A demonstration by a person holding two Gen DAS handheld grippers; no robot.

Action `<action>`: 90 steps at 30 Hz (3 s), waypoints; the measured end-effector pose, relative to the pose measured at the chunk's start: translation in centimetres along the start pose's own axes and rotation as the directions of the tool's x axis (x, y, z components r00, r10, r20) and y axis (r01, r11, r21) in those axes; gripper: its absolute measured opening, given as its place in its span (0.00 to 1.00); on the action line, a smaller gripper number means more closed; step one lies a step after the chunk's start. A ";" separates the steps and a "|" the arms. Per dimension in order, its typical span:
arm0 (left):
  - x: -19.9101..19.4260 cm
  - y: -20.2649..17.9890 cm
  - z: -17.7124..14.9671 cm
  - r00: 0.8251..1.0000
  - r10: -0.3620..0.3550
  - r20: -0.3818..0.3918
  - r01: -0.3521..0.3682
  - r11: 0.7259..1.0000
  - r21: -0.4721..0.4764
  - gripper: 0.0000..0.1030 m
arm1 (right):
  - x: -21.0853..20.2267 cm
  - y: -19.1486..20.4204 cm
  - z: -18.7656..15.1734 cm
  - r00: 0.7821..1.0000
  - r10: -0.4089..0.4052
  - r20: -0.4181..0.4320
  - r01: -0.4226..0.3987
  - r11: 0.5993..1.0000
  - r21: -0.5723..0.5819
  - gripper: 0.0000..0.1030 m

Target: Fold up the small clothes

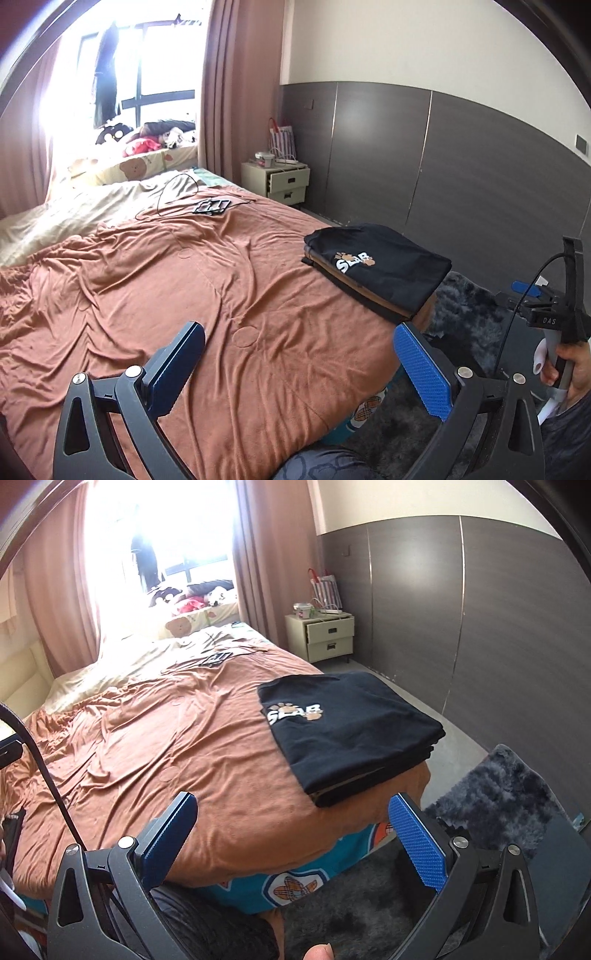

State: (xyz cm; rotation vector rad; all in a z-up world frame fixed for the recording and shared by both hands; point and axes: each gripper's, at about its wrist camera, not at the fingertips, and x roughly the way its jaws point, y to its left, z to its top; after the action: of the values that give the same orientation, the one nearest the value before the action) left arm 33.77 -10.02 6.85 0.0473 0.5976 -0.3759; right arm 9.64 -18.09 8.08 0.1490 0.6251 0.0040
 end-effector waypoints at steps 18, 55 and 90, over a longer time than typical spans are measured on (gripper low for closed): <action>-9.4 2.0 -7.1 0.991 0.101 0.083 -0.092 0.990 -0.105 1.00 | -5.0 3.6 -3.2 0.996 0.072 0.052 -0.068 0.995 -0.068 1.00; -22.9 -1.7 -21.0 0.893 0.387 0.229 -0.350 0.918 -0.186 1.00 | -7.3 7.3 -13.6 0.981 0.155 0.116 -0.136 0.978 -0.156 1.00; -23.0 -1.1 -23.7 0.879 0.441 0.183 -0.389 0.884 -0.261 1.00 | -6.8 9.3 -15.2 0.975 0.202 0.094 -0.189 0.973 -0.132 1.00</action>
State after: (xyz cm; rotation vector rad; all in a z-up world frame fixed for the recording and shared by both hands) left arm 3.04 0.14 0.10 -0.0780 0.3720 0.1084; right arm -4.34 -7.08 1.14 0.0914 0.4999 0.2239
